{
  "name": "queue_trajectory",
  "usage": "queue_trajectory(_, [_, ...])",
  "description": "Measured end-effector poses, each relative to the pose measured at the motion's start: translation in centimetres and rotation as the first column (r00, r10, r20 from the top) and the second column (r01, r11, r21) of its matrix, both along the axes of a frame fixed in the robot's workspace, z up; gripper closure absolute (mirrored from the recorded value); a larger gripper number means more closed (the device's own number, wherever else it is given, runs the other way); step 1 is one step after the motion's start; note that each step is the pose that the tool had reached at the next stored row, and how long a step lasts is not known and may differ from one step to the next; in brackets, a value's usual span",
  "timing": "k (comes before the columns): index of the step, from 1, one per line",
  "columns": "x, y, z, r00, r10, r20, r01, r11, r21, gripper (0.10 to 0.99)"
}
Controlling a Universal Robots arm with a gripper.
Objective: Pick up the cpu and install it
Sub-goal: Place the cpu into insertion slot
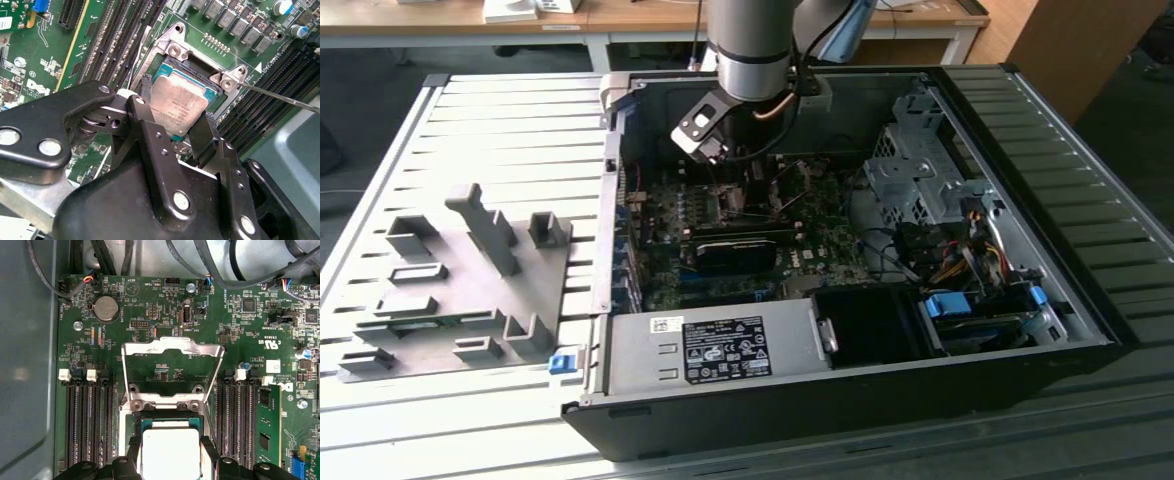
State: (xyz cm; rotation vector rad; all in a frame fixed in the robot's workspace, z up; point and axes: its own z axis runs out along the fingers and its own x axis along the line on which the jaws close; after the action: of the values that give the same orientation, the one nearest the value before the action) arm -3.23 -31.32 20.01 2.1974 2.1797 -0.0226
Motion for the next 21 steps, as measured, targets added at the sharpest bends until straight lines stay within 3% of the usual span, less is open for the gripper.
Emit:
queue_trajectory(6, [0.0, 0.26, -0.28, 1.0, 0.0, 0.0001, 0.0, 1.0, 0.0, 0.541])
queue_trajectory(21, [0.0, 0.27, -0.73, 1.0, -0.007, -0.0001, 0.007, 1.0, 0.0, 0.541])
